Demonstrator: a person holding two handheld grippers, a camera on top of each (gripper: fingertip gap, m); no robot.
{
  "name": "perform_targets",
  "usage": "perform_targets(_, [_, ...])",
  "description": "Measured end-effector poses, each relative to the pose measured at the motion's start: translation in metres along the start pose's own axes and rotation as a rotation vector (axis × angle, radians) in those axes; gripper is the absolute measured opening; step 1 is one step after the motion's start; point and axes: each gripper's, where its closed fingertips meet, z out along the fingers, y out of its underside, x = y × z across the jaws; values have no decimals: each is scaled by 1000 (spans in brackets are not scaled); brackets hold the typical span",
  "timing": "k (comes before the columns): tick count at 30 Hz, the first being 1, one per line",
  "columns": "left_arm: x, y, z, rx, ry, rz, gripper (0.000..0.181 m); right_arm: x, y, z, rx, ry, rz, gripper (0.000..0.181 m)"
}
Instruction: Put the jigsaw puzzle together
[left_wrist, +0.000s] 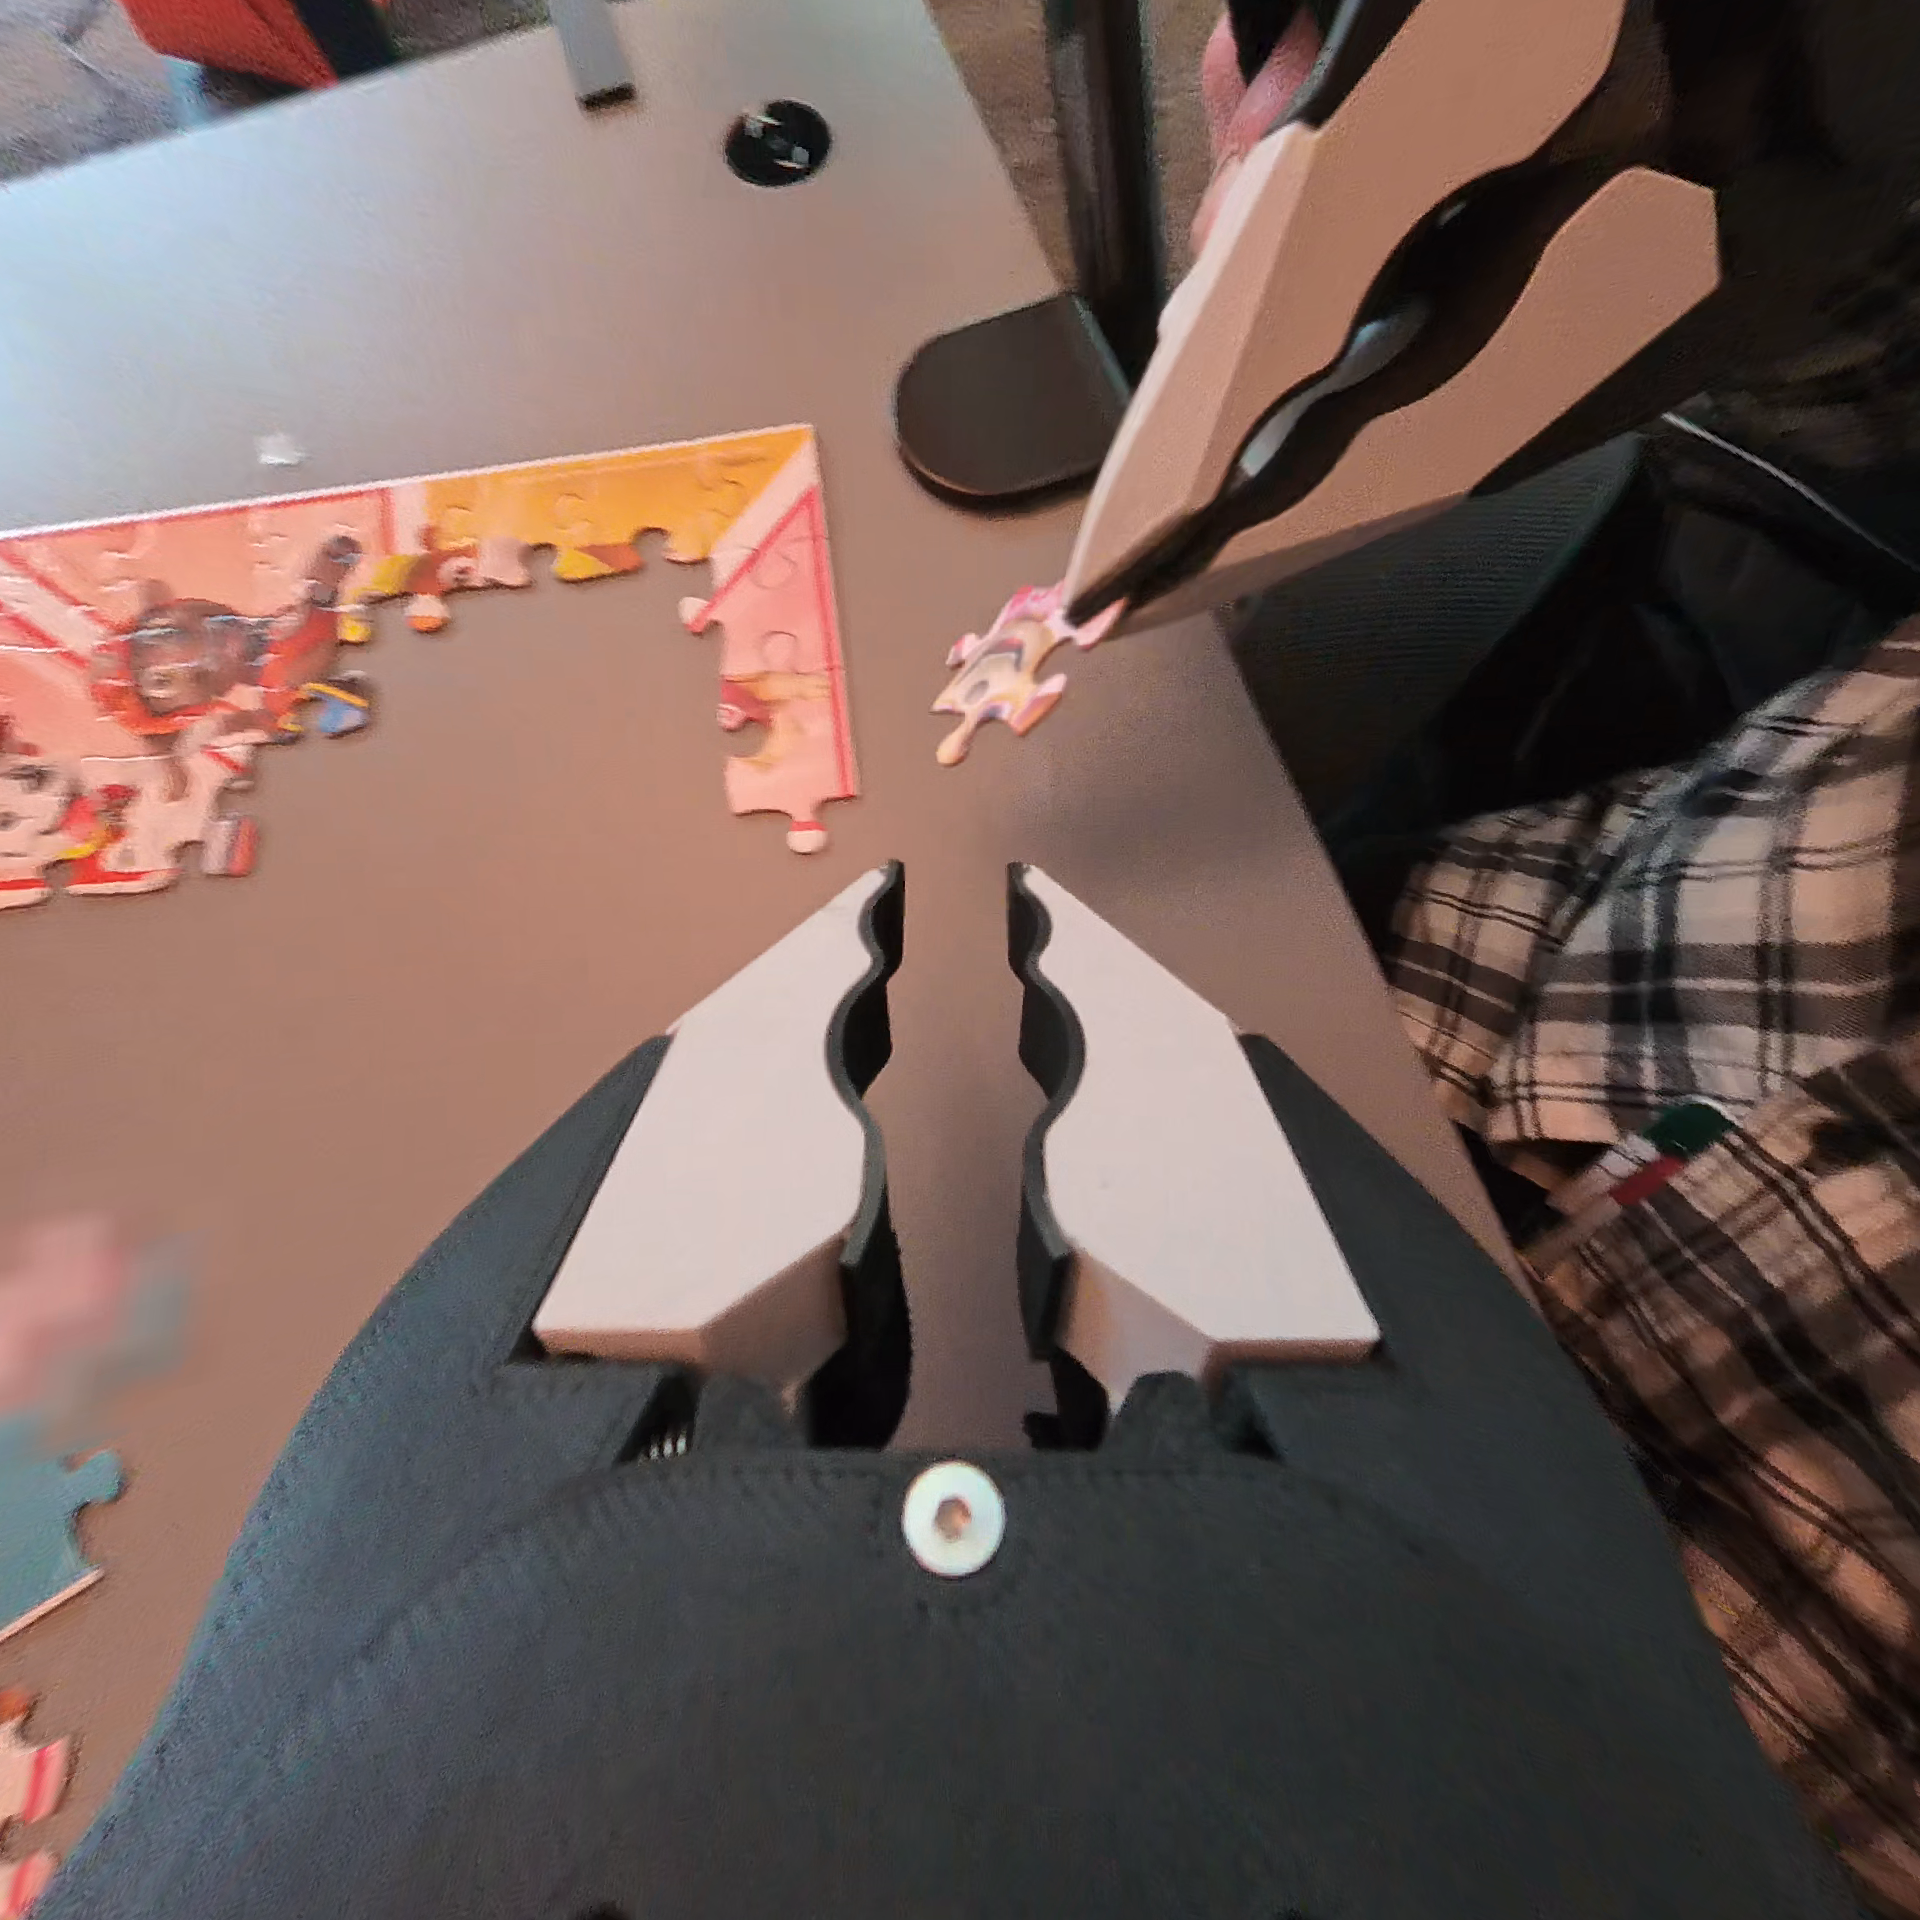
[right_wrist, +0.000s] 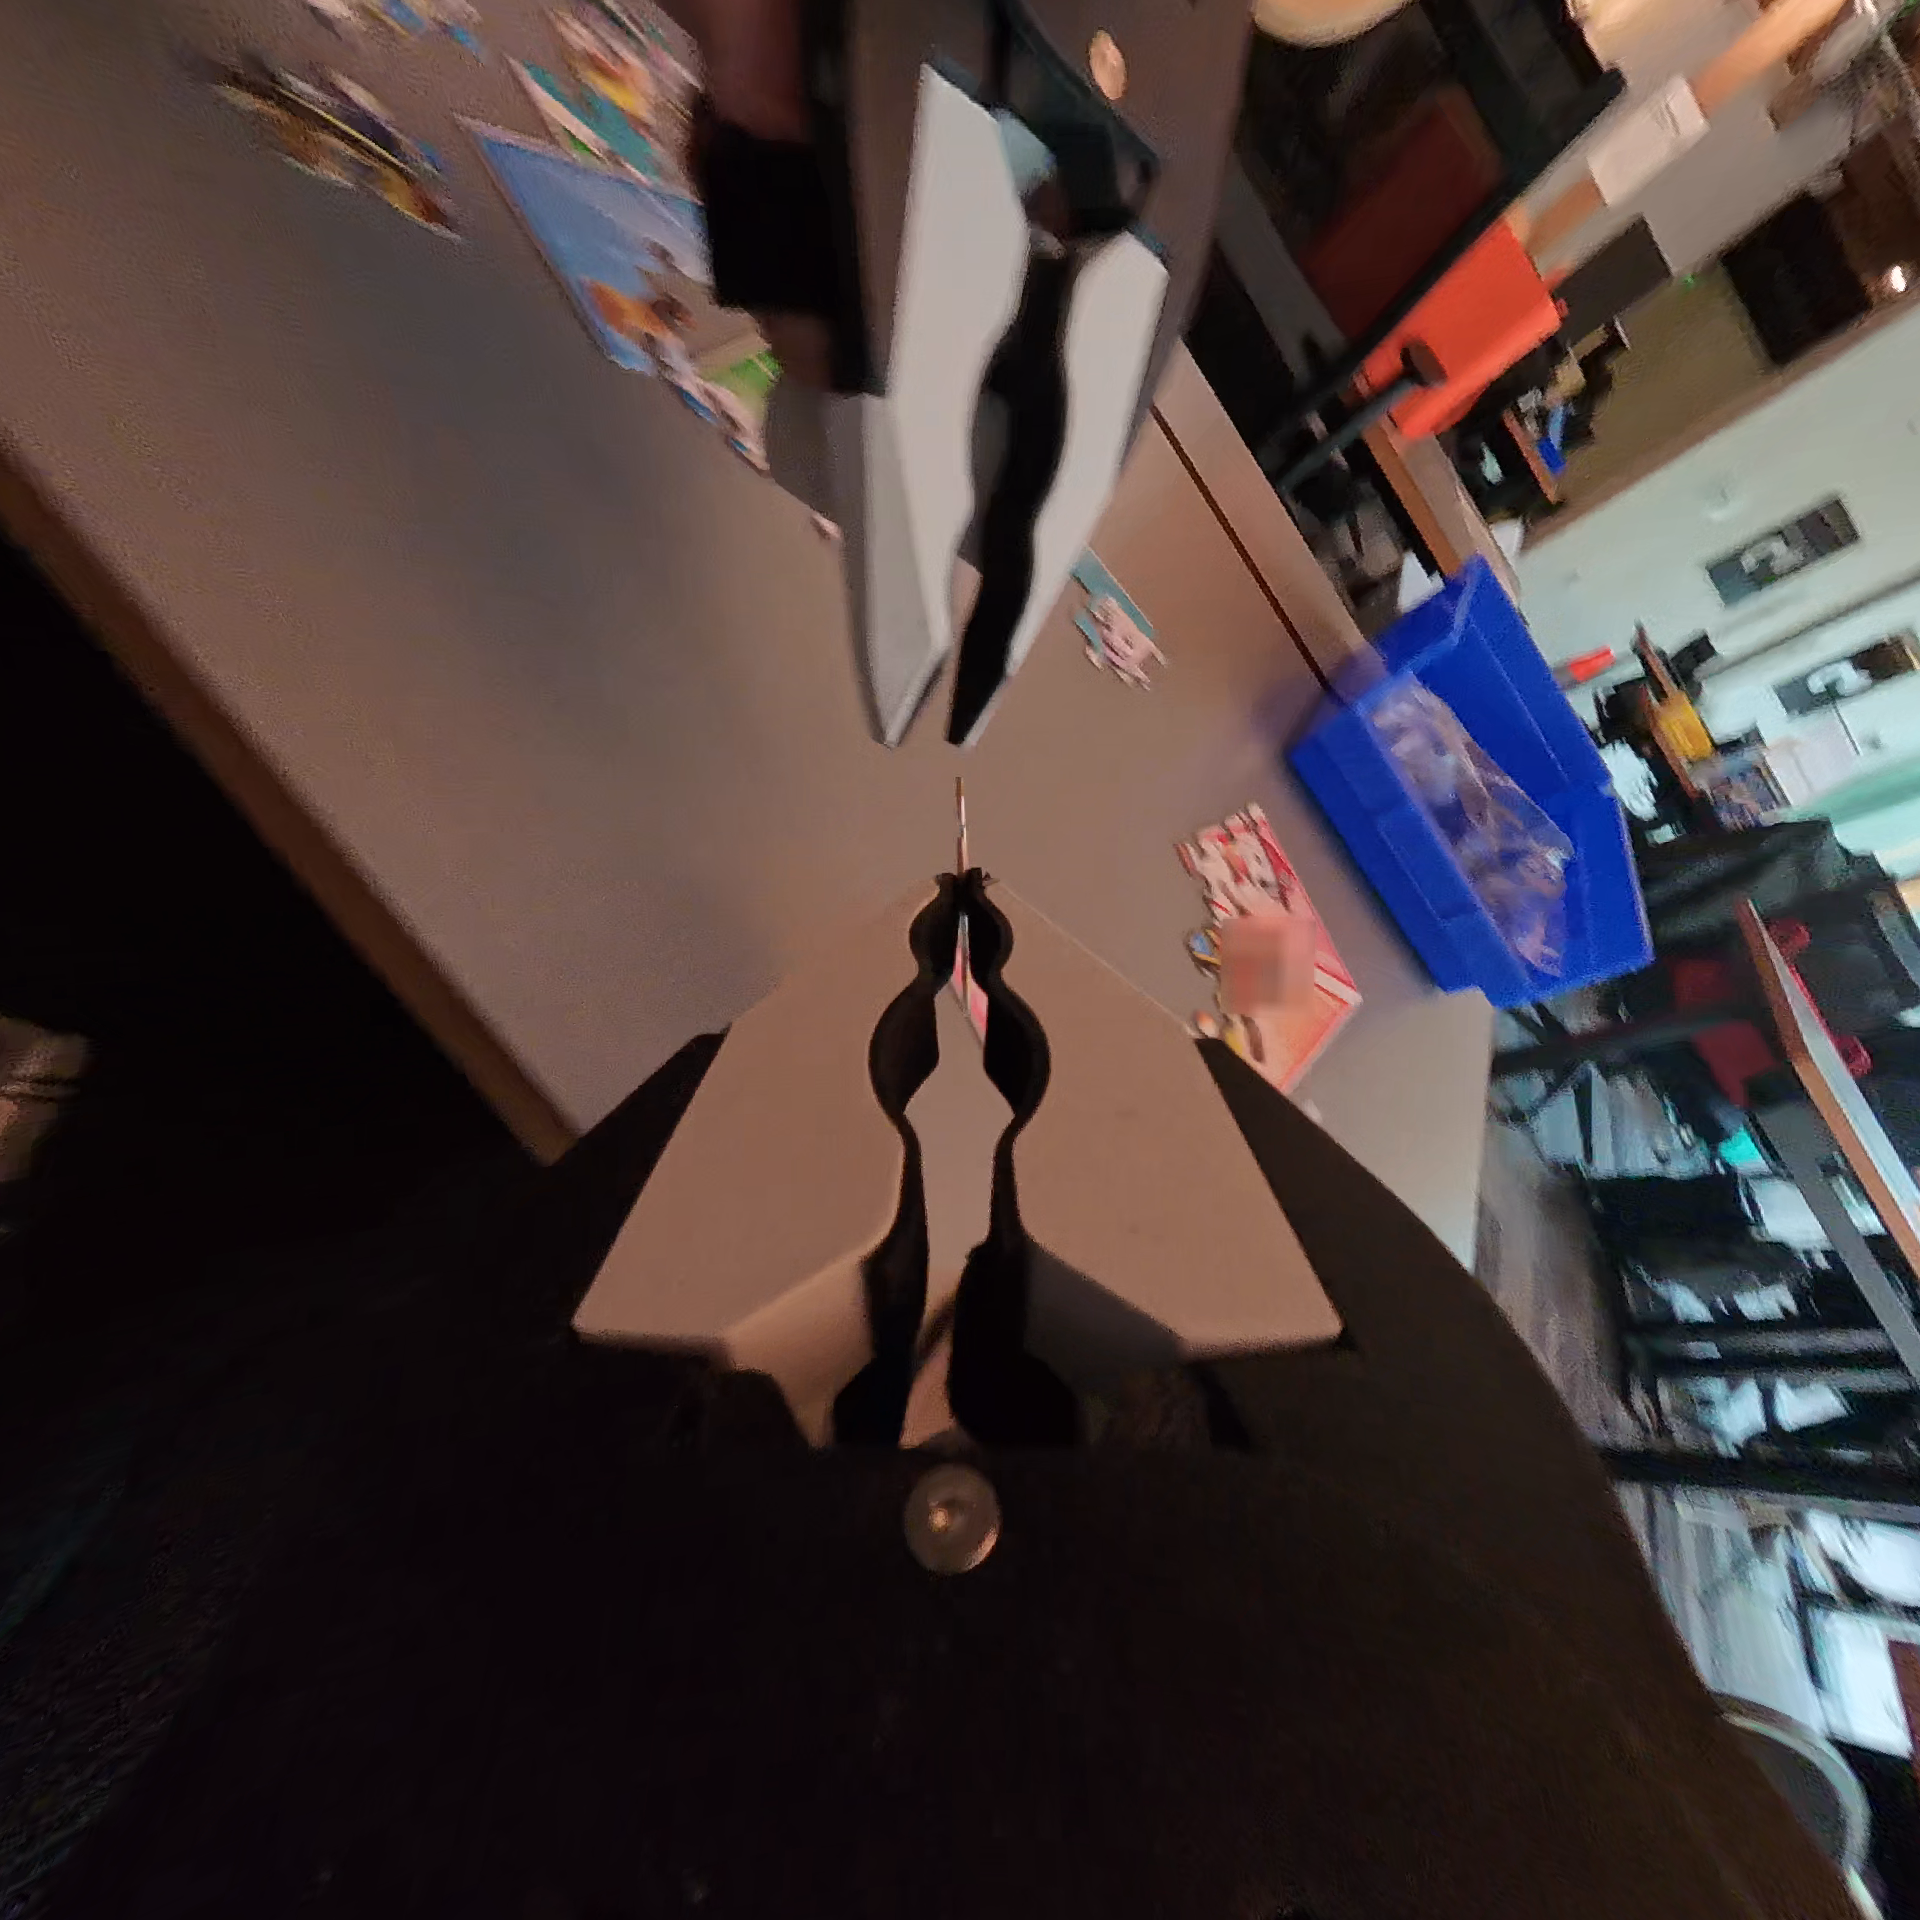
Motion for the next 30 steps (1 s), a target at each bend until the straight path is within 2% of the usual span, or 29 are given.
perform_targets(3, [-19, -4, 5, -8, -54, -30, 19, 25, 20, 23, -124, 14, 30, 0])
perform_targets(6, [-38, -3, 15, -28, -95, -35, 20, 37, 45, 47, -248, 17, 28, 0])
perform_targets(9, [-52, -2, 25, -70, -140, 38, 20, 33, 62, 62, -339, -31, 32, 0])
perform_targets(13, [-55, 2, 39, -140, -141, 158, 19, 23, 66, 70, -389, -87, 27, 5])
perform_targets(17, [-59, 11, 50, -197, -138, 212, 12, 12, 64, 72, -354, -164, 100, 11])
perform_targets(21, [-64, 15, 56, -202, -136, 204, 5, 4, 58, 67, -277, -293, 250, 34])
perform_targets(26, [-65, 16, 58, -197, -115, 198, 3, 16, 53, 58, -186, -366, 386, 31])
perform_targets(29, [-66, 16, 61, -208, -99, 193, 3, 14, 64, 58, -235, -412, 393, 15])
perform_targets(30, [-67, 16, 62, -212, -101, 196, 3, 14, 68, 59, -251, -420, 397, 15])
